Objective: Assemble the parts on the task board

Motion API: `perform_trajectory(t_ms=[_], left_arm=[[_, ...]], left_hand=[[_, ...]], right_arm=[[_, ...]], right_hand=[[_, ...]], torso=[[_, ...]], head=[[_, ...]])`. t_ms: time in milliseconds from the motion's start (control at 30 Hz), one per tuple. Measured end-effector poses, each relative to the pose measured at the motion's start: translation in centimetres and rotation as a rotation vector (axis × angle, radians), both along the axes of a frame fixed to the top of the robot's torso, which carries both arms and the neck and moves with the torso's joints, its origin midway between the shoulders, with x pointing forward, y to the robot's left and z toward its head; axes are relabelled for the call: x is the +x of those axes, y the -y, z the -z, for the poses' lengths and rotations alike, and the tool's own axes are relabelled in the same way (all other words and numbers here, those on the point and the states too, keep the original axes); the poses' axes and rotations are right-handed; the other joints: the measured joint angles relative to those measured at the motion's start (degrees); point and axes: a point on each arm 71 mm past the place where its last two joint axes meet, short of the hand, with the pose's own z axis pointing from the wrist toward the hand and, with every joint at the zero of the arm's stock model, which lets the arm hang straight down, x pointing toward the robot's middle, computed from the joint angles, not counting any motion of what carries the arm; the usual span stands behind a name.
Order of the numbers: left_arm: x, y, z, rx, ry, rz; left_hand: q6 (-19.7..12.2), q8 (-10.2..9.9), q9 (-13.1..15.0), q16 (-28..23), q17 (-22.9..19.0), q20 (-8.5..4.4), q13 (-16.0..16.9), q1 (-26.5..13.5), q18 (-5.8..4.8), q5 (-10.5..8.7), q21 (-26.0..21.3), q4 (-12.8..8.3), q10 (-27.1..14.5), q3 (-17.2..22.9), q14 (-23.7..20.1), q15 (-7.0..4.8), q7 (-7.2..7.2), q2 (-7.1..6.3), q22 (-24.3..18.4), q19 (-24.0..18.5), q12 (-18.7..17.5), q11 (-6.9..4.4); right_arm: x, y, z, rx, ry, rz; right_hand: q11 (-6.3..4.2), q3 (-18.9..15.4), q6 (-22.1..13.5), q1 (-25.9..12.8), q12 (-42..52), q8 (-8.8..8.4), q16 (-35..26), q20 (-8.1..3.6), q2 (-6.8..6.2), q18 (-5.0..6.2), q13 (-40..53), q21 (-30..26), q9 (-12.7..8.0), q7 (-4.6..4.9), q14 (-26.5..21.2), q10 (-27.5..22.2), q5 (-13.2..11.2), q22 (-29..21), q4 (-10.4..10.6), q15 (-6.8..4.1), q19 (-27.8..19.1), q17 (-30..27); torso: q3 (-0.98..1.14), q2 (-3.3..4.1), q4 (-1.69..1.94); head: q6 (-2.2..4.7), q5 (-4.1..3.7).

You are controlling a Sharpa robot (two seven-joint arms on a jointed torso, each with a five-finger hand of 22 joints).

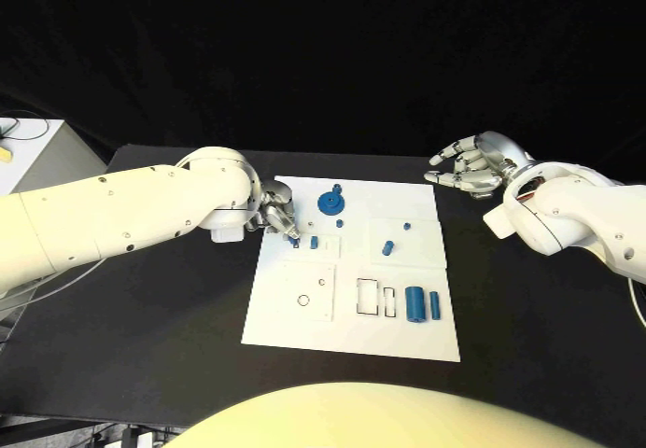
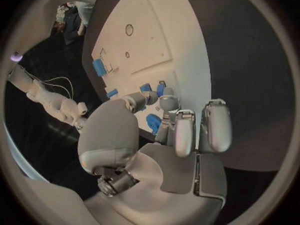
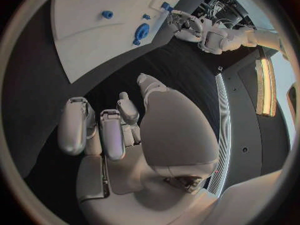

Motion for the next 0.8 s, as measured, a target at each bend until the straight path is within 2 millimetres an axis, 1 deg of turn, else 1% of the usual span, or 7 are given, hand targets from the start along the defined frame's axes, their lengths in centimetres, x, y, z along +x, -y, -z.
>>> perform_trajectory(t_ms=[133, 467, 567, 800], left_arm=[[0.00, 0.18, 0.26, 0.002, -0.002, 0.001], [0.06, 0.41, 0.29, 0.003, -0.001, 0.005], [0.05, 0.38, 0.30, 0.005, -0.002, 0.006], [-0.06, 0.39, 0.37, 0.014, -0.006, 0.014]], left_hand=[[0.00, -0.03, -0.01, 0.00, 0.00, 0.00, 0.00, 0.00, 0.00, 0.00, 0.00, 0.00, 0.00, 0.00, 0.00, 0.00, 0.00, 0.00, 0.00, 0.00, 0.00, 0.01], [0.02, -0.04, -0.01, 0.00, 0.00, 0.00, -0.16, 0.01, 0.00, 0.00, 0.00, 0.00, 0.02, 0.00, 0.00, 0.00, -0.02, 0.02, 0.00, 0.00, 0.00, 0.02], [0.02, -0.05, -0.04, 0.00, 0.00, 0.00, -0.16, 0.02, 0.00, 0.00, 0.00, 0.00, 0.02, 0.00, 0.00, 0.00, -0.02, 0.02, -0.01, 0.00, 0.00, 0.03], [0.02, -0.22, -0.04, 0.00, 0.00, 0.00, -0.27, 0.05, 0.01, -0.09, 0.00, 0.00, 0.09, 0.00, 0.00, 0.00, -0.02, 0.06, -0.01, 0.00, 0.00, 0.10]], right_arm=[[0.00, -0.02, 0.01, 0.000, 0.000, 0.000], [-0.02, -0.01, 0.02, 0.000, 0.001, 0.000], [-0.02, -0.01, 0.02, 0.001, 0.001, -0.001], [0.00, -0.02, 0.04, 0.001, 0.000, -0.001]], right_hand=[[0.00, 0.00, 0.00, 0.00, 0.00, 0.00, 0.00, 0.00, 0.00, 0.00, 0.00, 0.00, -0.05, 0.00, 0.00, 0.00, 0.42, 0.00, 0.00, 0.00, 0.00, 0.00], [0.00, 0.00, 0.00, 0.00, 0.23, 0.00, 0.00, 0.00, 0.00, 0.00, 0.00, 0.00, -0.05, 0.00, 0.00, 0.00, 0.44, -0.01, 0.00, 0.00, 0.00, -0.01], [0.00, 0.00, 0.00, 0.00, 0.23, 0.00, 0.00, 0.00, 0.00, 0.00, 0.00, 0.00, -0.05, 0.00, 0.00, 0.00, 0.44, -0.01, 0.00, 0.00, 0.00, -0.01], [0.00, 0.00, 0.00, 0.00, 0.23, 0.00, 0.00, 0.00, 0.00, 0.00, 0.00, 0.00, -0.05, 0.00, 0.00, 0.00, 0.44, -0.02, 0.00, 0.00, 0.00, -0.01]], torso=[[-0.01, 0.00, -0.01], [-0.01, 0.01, -0.03], [0.03, 0.01, -0.03], [0.03, -0.03, -0.03]], head=[[0.00, -0.03], [0.00, -0.46], [0.00, -0.43], [-0.01, -0.35]])
